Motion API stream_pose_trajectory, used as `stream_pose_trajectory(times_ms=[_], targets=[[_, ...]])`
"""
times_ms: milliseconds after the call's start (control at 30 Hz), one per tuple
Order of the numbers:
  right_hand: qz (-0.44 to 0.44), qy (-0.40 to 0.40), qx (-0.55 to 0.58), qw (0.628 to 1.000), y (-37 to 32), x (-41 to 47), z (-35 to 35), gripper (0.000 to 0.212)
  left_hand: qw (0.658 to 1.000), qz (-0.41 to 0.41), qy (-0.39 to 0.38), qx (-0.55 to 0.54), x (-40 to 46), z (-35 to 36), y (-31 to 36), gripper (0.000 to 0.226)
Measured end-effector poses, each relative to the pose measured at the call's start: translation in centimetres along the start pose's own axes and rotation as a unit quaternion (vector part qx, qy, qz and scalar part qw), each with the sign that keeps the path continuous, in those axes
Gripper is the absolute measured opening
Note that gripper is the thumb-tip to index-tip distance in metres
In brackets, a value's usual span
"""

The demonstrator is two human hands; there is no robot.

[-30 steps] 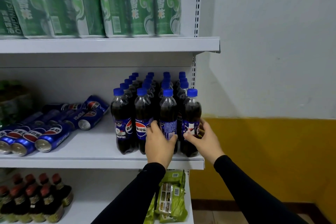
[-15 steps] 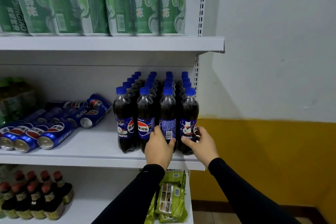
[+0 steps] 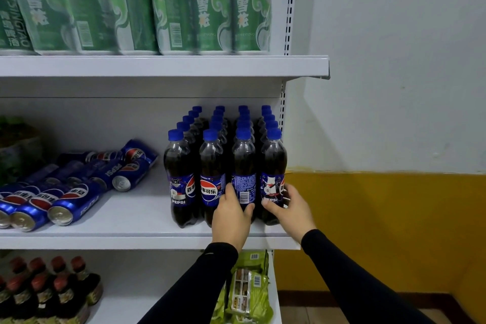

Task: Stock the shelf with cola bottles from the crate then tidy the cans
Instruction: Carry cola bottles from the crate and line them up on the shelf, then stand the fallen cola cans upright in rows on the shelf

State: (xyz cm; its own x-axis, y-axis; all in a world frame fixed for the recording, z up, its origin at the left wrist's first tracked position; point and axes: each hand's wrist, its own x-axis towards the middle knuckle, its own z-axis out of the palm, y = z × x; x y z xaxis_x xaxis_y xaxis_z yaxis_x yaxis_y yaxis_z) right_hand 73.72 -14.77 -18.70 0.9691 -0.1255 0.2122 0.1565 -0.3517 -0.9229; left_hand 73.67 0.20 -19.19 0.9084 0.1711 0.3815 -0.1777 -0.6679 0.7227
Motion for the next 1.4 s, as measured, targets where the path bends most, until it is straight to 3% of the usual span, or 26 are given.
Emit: stream_pose_trajectory(times_ms=[267, 400, 633, 767, 1133, 1400], targets=[[-0.009, -0.008, -0.006, 1.000, -0.6, 0.2, -0.3, 0.041, 1.000, 0.025, -0.001, 0.013, 0.1, -1.5, 0.1, 0.061], [-0.052, 0.075, 0.019, 0.996, -3.1, 0.2, -1.4, 0.067, 0.998, 0.049, 0.026, 0.014, 1.1, -4.2, 1.1, 0.049], [-0.151, 0.100, 0.125, 0.976, -11.1, -0.7, -1.6, 0.044, 0.982, 0.042, 0.087, -0.162, 2.2, -11.4, 2.5, 0.018], [-0.190, 0.040, 0.171, 0.966, -14.3, -1.7, 1.0, 0.042, 0.963, 0.039, 0.136, -0.231, 2.1, -15.8, 2.0, 0.014], [-0.242, -0.207, 0.232, 0.919, -19.6, -4.8, 11.6, 0.050, 0.926, 0.006, 0.264, -0.269, -0.9, -26.8, -2.9, 0.030], [-0.224, -0.264, 0.233, 0.908, -21.6, -5.9, 21.2, 0.043, 0.917, -0.019, 0.316, -0.243, -2.9, -34.4, -9.3, 0.031]])
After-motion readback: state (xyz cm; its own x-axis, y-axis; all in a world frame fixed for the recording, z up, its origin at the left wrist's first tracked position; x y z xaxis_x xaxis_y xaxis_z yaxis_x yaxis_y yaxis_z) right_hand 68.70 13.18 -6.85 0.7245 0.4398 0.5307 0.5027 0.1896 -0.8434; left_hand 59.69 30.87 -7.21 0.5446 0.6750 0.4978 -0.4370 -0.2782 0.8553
